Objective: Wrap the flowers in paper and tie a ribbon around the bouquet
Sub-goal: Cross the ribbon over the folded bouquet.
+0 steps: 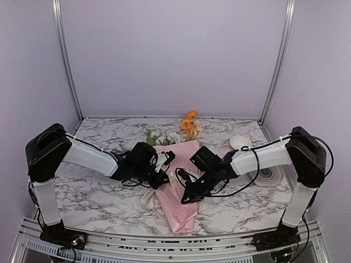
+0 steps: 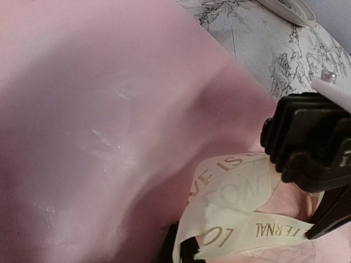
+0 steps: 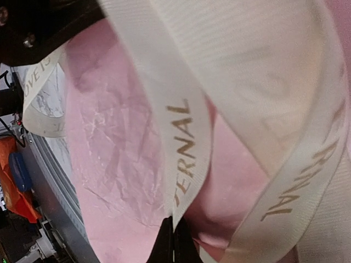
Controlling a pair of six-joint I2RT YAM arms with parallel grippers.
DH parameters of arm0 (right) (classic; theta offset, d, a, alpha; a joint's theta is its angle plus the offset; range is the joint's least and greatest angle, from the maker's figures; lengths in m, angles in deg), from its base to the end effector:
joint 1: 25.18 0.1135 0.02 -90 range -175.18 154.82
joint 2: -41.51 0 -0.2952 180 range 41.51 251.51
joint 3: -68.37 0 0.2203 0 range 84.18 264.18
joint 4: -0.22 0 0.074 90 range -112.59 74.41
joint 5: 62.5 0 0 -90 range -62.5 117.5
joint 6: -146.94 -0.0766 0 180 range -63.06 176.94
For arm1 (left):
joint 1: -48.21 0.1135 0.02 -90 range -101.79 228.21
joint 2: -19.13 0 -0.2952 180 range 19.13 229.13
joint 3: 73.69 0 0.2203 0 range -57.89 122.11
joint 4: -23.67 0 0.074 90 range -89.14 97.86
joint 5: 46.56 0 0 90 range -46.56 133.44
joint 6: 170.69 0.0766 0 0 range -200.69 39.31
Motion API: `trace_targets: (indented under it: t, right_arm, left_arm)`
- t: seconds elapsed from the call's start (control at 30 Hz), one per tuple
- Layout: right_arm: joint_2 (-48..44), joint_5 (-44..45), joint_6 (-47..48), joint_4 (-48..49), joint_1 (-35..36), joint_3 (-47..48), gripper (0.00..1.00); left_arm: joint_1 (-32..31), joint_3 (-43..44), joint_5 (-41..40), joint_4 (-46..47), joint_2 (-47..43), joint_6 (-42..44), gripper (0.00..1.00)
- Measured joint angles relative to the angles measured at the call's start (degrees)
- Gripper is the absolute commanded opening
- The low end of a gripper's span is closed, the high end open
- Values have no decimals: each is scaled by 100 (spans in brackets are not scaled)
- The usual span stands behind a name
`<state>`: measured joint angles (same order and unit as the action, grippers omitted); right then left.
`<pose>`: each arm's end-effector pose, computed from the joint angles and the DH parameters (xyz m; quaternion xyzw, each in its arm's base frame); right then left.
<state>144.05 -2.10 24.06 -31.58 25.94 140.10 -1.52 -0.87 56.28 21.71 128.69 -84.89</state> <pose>0.1827 0.2869 0.1640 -0.2086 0.9179 0.3376 0.0040 0.2529 -0.3249 0.1669 0.3913 0.8073 -0.2849 0.3377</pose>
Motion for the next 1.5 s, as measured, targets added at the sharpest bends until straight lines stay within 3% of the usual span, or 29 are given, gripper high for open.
trace_targets:
  t: [0.3,0.67,1.07,1.5]
  right_arm:
    - [203,391,225,-564,-518,352,2]
    - [111,708,-437,249,-815,55,0]
    - [-396,636,-787,688,-837,-483,22]
    - [-1453,-870,-461,-216,-901,-774,34]
  left_arm:
    - [-120,-284,-109,435,-417,-94,0]
    - [-813,-520,11,907,-667,127,0]
    - [-1056,-616,31,662,-348,210,0]
    - [-1060,13,-363,-328,-94,564,0]
